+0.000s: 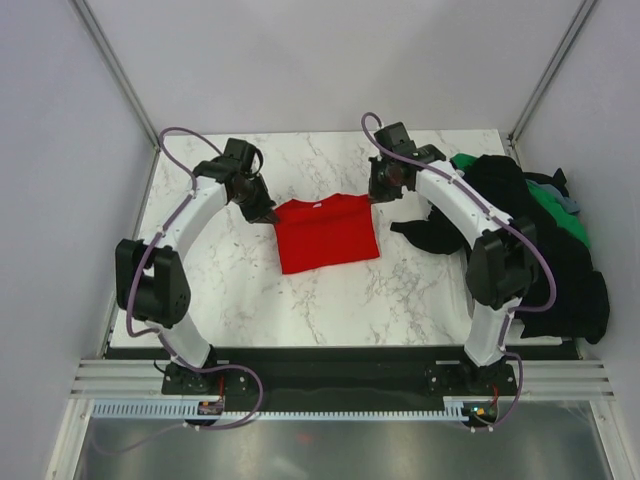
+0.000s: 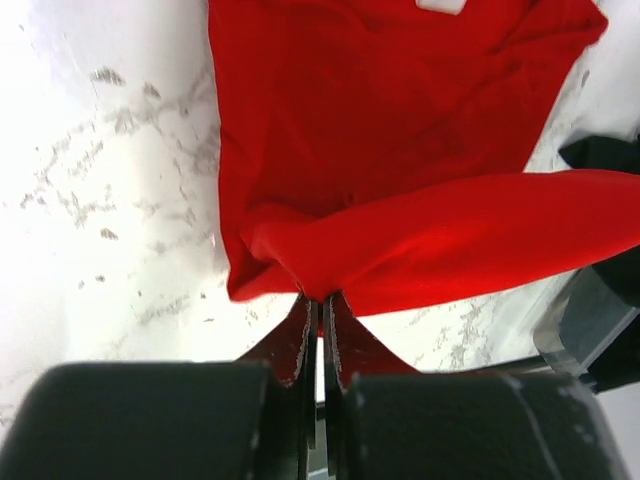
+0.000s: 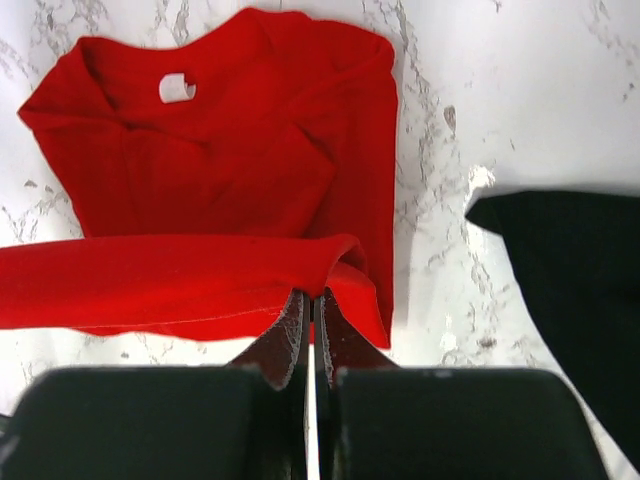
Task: Fold and stack the t-shirts
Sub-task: Fold the tshirt
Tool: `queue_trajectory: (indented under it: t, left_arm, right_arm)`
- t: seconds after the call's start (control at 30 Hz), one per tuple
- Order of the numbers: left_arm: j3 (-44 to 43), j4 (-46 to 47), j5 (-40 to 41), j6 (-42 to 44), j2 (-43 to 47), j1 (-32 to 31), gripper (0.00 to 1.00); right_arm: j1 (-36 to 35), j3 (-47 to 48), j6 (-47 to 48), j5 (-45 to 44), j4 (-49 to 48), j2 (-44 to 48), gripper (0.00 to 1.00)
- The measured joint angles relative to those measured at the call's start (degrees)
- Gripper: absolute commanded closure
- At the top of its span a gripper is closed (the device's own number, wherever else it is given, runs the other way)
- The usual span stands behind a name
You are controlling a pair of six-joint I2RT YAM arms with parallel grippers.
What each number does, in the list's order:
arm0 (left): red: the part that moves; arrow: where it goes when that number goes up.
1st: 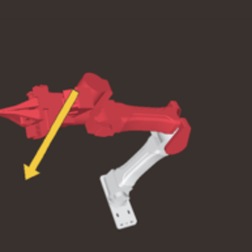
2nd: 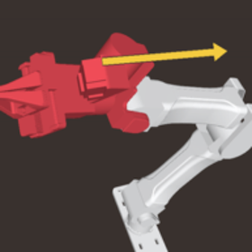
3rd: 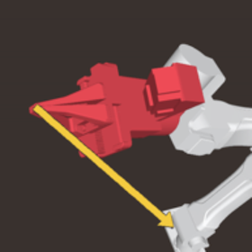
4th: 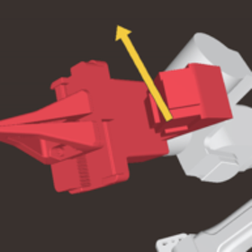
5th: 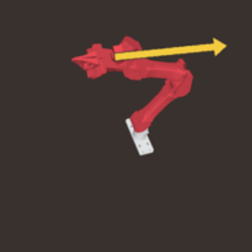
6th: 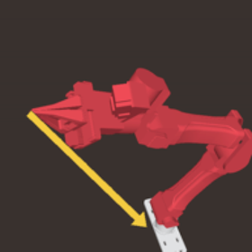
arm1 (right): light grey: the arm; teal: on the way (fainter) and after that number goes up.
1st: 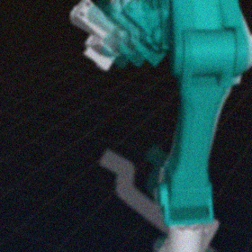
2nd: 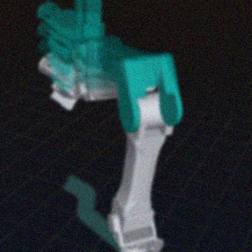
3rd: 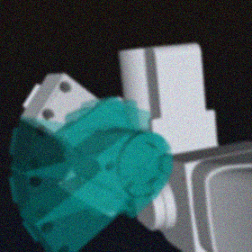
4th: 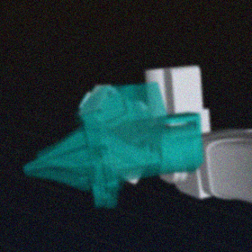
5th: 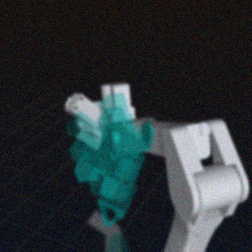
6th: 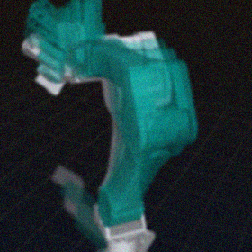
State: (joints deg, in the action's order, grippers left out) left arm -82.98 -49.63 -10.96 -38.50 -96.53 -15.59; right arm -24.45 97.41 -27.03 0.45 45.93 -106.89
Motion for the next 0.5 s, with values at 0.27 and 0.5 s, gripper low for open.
queue_trajectory:
  t: [0.27, 0.5]
  left_arm:
    - [-7.61, 0.26, -1.20, 2.38, -11.37, 2.73, 0.98]
    - [-15.39, 0.13, -2.12, 3.43, -21.49, 3.85, 0.98]
  right_arm:
    - [1.64, 7.93, 1.36, 1.97, -0.04, -9.73, 1.00]
    - [2.99, 14.49, 1.84, 2.56, -0.07, -17.31, 1.00]
